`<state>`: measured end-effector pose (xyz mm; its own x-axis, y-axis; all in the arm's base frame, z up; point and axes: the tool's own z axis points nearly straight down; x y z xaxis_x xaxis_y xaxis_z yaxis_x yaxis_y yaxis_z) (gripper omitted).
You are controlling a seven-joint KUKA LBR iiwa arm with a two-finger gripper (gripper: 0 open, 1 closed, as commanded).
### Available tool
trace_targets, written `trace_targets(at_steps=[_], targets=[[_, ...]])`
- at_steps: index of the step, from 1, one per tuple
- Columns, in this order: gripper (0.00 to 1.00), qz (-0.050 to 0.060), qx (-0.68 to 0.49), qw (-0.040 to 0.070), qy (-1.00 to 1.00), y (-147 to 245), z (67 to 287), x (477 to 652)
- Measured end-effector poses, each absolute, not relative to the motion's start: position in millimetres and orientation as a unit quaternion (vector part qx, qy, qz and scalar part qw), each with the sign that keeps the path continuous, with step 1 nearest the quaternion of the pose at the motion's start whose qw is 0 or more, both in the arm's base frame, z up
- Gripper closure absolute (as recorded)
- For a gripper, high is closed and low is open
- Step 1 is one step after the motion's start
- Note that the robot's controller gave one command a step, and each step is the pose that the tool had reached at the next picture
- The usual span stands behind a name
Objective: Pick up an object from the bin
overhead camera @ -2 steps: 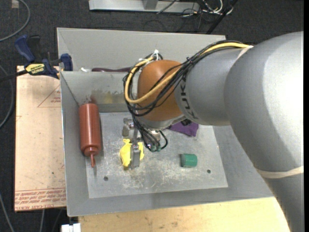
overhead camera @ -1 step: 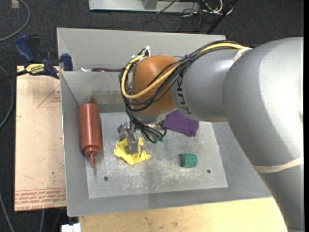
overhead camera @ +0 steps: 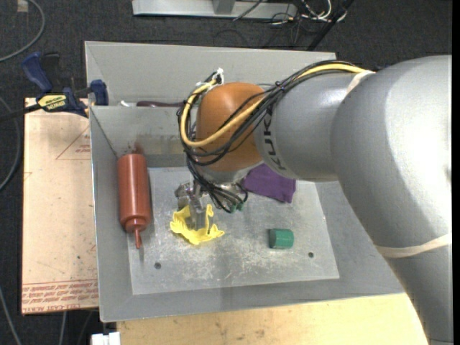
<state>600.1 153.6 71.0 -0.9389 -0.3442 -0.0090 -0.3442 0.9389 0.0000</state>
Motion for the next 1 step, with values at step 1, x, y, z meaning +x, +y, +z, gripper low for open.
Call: trace_targets(at_steps=[1], targets=[[1.00, 0.002, -0.182, 0.006, 0.983, 145.5, 164.2, 609.2]])
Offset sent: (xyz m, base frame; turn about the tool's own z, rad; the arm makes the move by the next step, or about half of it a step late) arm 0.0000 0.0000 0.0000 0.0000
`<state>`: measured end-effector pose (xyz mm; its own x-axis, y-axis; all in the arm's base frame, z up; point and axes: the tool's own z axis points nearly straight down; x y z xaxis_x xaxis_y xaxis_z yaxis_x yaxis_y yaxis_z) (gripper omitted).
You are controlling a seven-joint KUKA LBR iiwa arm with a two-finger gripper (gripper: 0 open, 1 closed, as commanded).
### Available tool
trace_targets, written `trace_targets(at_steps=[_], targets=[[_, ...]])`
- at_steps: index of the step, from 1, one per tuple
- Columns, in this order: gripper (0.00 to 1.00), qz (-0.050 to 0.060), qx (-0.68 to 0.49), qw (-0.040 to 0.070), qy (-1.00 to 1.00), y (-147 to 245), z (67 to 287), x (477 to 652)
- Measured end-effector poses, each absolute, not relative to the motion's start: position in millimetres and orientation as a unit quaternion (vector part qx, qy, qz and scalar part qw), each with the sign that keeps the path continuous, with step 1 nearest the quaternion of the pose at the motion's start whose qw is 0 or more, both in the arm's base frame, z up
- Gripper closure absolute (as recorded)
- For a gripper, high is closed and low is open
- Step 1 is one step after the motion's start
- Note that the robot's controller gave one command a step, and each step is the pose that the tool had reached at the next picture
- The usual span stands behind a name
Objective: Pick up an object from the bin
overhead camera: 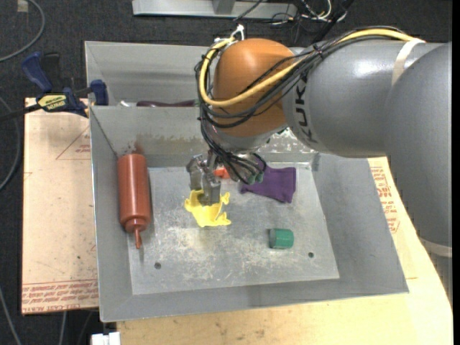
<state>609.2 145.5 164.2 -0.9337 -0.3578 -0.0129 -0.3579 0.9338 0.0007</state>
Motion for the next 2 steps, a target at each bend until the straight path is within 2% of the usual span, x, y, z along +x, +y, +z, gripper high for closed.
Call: trace_targets(at_steps=[1, 2], targets=[[1.00, 0.002, -0.182, 0.006, 0.983, 145, 164, 609.2], [1.00, 0.002, -0.178, 0.009, 0.984, 126, 281, 619.2]])
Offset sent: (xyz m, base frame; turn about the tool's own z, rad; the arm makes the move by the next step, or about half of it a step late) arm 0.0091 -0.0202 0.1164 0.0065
